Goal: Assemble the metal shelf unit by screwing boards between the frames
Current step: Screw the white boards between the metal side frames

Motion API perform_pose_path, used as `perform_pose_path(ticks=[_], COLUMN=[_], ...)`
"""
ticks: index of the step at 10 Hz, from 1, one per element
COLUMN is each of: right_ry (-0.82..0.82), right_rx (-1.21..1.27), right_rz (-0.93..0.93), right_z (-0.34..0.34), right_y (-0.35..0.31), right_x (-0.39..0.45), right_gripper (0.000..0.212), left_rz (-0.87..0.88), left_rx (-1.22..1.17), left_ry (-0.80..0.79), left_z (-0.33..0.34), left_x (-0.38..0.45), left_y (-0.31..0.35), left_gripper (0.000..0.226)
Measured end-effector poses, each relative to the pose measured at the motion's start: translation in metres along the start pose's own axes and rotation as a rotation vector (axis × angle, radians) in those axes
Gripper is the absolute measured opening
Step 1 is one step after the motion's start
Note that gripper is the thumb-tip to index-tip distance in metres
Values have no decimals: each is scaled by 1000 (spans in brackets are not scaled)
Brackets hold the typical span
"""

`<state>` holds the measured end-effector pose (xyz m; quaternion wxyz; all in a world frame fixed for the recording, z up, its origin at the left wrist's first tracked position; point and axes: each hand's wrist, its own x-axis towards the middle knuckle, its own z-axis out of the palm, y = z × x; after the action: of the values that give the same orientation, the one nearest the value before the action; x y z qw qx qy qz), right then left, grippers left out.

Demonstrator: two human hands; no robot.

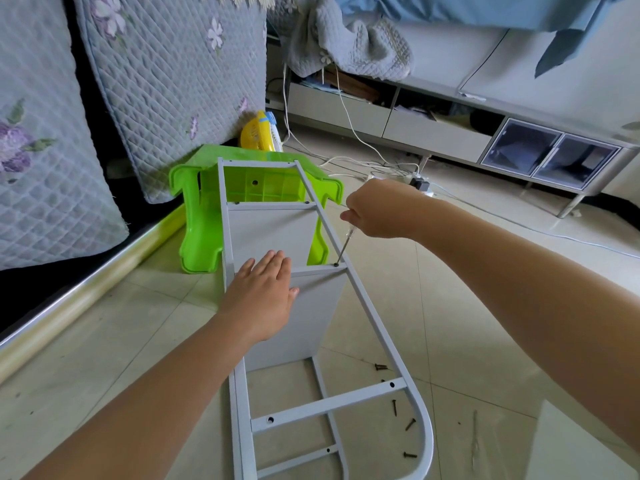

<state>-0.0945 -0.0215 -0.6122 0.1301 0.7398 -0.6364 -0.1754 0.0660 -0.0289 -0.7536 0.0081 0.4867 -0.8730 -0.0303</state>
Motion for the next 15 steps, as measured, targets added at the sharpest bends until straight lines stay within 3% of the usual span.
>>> perform_pose_path(ticks=[1,3,4,6,7,9,11,12,13,14,15], right_ry=[-22,-154,-124,-70,-100,-181,-38,-72,-155,-217,-173], right_rx=[5,278,215,-79,-51,144,-81,-125,-15,165,146], right_rz=[77,53,12,30,92,15,-3,120,179,71,-31], right_z=[3,-1,-3,-10,-10,-6,-10,-4,-3,-8,-11], right_y=[-3,-2,1,0,-6,-5,-9,-11,-8,-5,-9], right_x=[4,0,-2,-2,4,7,3,11,13,7,4], right_gripper=[40,25,21,41,43,17,33,27,28,18,7], left_rz=[4,11,23,36,28,36,48,51,46,47,34], left_rx=[-4,-17,-23,-16,-19,-38,-33,-32,-33,-26,-26], left_ry=[-4,-14,-10,-5,-8,-27,-32,-30,-32,-30,-2], left_z=[0,-1,-1,-2,-2,-2,-3,-4,-4,-4,-1], left_x=[1,1,1,2,2,0,-4,-5,-4,-5,-4], left_y=[-1,-2,-2,-1,-2,-2,1,1,1,2,4], left_gripper=[56,56,56,56,56,56,56,56,56,56,55])
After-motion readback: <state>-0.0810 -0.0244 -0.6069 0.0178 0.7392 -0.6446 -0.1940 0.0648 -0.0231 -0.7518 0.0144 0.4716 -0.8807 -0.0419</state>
